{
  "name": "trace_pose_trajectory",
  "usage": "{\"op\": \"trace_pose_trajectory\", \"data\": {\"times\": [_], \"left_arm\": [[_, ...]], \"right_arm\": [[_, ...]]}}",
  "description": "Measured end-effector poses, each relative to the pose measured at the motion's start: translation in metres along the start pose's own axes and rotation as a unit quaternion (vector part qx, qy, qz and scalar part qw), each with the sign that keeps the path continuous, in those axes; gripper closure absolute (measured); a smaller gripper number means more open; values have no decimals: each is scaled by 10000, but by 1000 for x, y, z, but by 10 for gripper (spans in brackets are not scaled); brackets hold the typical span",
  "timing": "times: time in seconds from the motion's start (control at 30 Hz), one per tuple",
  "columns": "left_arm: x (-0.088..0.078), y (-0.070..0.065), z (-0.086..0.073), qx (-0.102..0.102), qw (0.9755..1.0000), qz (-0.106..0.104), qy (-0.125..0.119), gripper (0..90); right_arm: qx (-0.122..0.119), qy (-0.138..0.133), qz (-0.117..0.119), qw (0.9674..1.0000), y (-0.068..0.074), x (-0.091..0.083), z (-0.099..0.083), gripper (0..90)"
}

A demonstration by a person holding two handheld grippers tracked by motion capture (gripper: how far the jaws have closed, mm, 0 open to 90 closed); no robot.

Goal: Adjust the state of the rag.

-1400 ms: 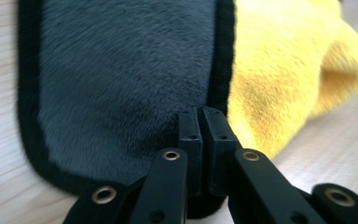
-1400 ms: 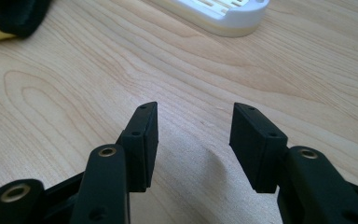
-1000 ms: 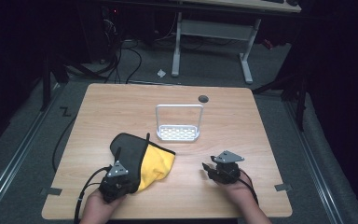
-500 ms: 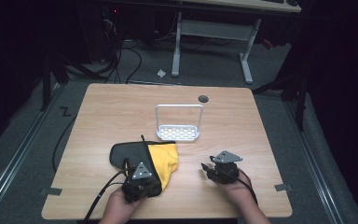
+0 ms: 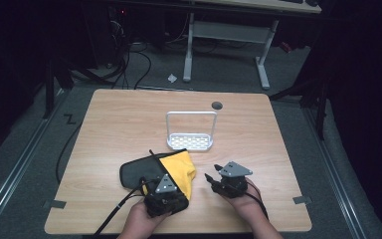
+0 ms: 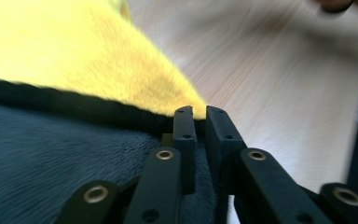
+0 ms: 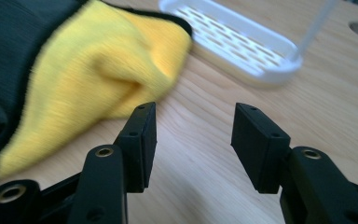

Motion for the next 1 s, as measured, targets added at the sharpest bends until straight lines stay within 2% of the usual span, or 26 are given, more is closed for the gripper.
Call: {"op": "trace_pose_trajectory", "data": {"times": [0.07, 0.13, 0.17, 0.23, 0.3, 0.33, 0.43, 0.47, 0.53, 0.57, 0.6, 0.63, 0.67, 0.7, 0.73, 0.77, 0.87, 0.93, 0.97, 1.0], "left_arm": [[-20, 6, 11, 28, 9996, 117, -248, 797], [-44, 21, 19, -21, 9983, 345, -479, 791], [-55, 30, 21, -71, 9971, 480, -590, 782], [-75, 53, 21, -265, 9939, 770, -746, 777], [-90, 76, 18, -539, 9895, 1008, -882, 767], [-95, 87, 15, -618, 9874, 1137, -908, 767], [-107, 114, 4, -789, 9821, 1488, -849, 745], [-109, 120, 0, -855, 9807, 1558, -816, 732], [-113, 129, -5, -1029, 9790, 1569, -793, 719], [-113, 131, -9, -1146, 9787, 1535, -745, 719], [-110, 131, -13, -1225, 9793, 1465, -669, 708], [-106, 130, -18, -1217, 9805, 1437, -563, 694], [-101, 129, -22, -1171, 9817, 1437, -429, 694], [-97, 127, -25, -1134, 9826, 1431, -347, 686], [-93, 125, -27, -1089, 9837, 1406, -278, 686], [-89, 124, -29, -1031, 9845, 1401, -213, 685], [-81, 121, -35, -788, 9864, 1444, -3, 688], [-79, 120, -35, -758, 9867, 1434, -28, 692], [-78, 120, -35, -757, 9868, 1434, -28, 704], [-78, 120, -35, -718, 9868, 1451, -27, 704]], "right_arm": [[-20, -138, 149, 9998, 14, 1, 10, 499], [-118, -224, 294, 9992, 29, 3, 18, 494], [-200, -255, 457, 9984, 44, 8, 23, 489], [-251, -228, 608, 9976, 58, 14, 26, 485], [-316, -176, 739, 9966, 71, 22, 26, 483], [-316, -176, 739, 9966, 71, 22, 26, 483], [-407, -75, 862, 9954, 85, 34, 24, 483], [-481, 44, 840, 9953, 91, 42, 20, 485], [-619, 189, 756, 9950, 90, 50, 14, 490], [-619, 189, 756, 9950, 90, 50, 14, 490], [-639, 270, 727, 9949, 89, 52, 10, 494], [-624, 408, 687, 9949, 88, 56, 4, 562], [-624, 408, 687, 9949, 88, 56, 4, 562], [-691, 413, 558, 9952, 85, 53, 3, 782], [-691, 413, 558, 9952, 85, 53, 3, 782], [-746, 381, 510, 9952, 82, 50, 4, 856], [-653, 303, 415, 9965, 74, 41, 9, 864], [-598, 283, 414, 9969, 72, 38, 10, 853], [-433, 267, 523, 9973, 74, 36, 10, 711], [-433, 267, 523, 9973, 74, 36, 10, 711]]}}
Point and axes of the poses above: each handheld gripper's, and its own axes: x roughly forward along the jaws, z roughly out of its top, y roughly to its left, the point moved 10 cm from there along x, roughly forward along the jaws, and after that the axes turned 15 degrees about -y, right-handed, at the moved point
